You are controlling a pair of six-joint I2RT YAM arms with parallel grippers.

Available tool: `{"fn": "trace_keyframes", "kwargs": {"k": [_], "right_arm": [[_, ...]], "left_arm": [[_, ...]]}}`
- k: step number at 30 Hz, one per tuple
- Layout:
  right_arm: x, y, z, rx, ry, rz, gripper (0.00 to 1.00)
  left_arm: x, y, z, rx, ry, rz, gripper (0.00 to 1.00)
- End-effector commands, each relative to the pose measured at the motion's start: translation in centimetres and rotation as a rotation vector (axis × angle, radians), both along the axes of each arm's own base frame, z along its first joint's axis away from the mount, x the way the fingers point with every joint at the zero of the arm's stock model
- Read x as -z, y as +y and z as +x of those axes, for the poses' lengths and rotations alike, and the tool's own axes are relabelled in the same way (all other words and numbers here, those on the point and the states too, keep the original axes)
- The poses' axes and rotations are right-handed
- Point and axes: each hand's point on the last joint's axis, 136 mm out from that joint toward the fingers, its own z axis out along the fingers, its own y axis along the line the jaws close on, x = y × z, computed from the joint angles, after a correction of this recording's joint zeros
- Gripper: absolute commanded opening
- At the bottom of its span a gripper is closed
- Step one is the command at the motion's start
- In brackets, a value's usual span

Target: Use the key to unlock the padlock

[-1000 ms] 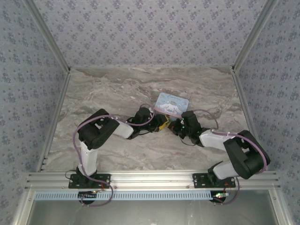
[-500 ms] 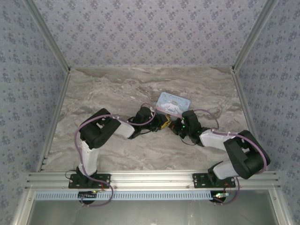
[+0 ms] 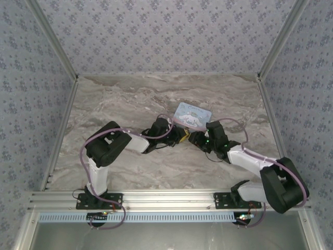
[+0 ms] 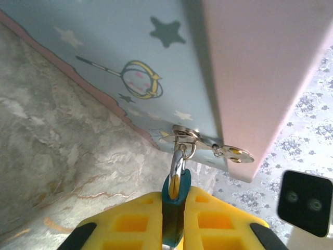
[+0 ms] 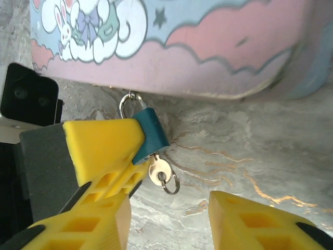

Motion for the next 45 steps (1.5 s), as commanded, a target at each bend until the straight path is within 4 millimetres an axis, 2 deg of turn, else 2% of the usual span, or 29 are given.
{"fn": "trace_keyframes", "kwargs": {"k": [1, 6, 10, 11, 16, 20, 24, 27, 29, 32, 37, 45], "right_arm": [[-1.9, -1.1, -0.1, -0.112, -0.124, -0.148, 0.54], [-5.1, -1.7, -0.2, -0.208, -0.338, -0.299, 0.7], [-7.5, -1.4, -0.8, -0.303, -0.538, -0.441, 0.97], [-7.8, -1.0, -1.1, -0.338, -0.585, -0.477, 1.0], [-8.9, 1.9, -2.9, -0.558, -0.824, -0.668, 1.0], [-7.8, 3.6, -4.2, -0.717, -1.0, -0.904, 1.0], [-6.5, 2.9, -3.7, -0.731, -1.039, -1.083, 0.97], [-5.8, 2.0, -3.0, -0.743, -1.029, -1.221, 0.85], [-5.8, 1.6, -2.6, -0.736, -1.043, -1.283, 0.81], [-6.1, 1.8, -2.5, -0.729, -1.058, -1.28, 0.75], [-5.6, 2.4, -2.4, -0.729, -1.074, -1.27, 0.75], [-5.6, 4.5, -1.4, -0.744, -1.12, -1.233, 0.73]], "left_arm": [[-1.4, 1.0, 0.2, -0.009, -0.023, 0.021, 0.05], [-2.2, 2.4, 0.4, -0.03, -0.017, 0.043, 0.04], [-2.7, 3.5, 0.2, -0.042, 0.01, 0.071, 0.04], [-2.8, 3.8, 0.2, -0.044, 0.015, 0.078, 0.04], [-3.3, 4.7, -0.1, -0.057, 0.045, 0.094, 0.03], [-3.7, 4.7, -0.4, -0.058, 0.07, 0.085, 0.03], [-4.1, 4.8, -0.6, -0.061, 0.083, 0.08, 0.02], [-4.2, 5.1, -0.7, -0.067, 0.084, 0.088, 0.02], [-4.3, 5.1, -0.7, -0.067, 0.086, 0.085, 0.01], [-4.4, 5.0, -0.8, -0.067, 0.091, 0.078, 0.02], [-4.8, 4.9, -0.7, -0.068, 0.087, 0.07, 0.02], [-5.2, 4.7, -0.7, -0.066, 0.08, 0.057, 0.01]]}}
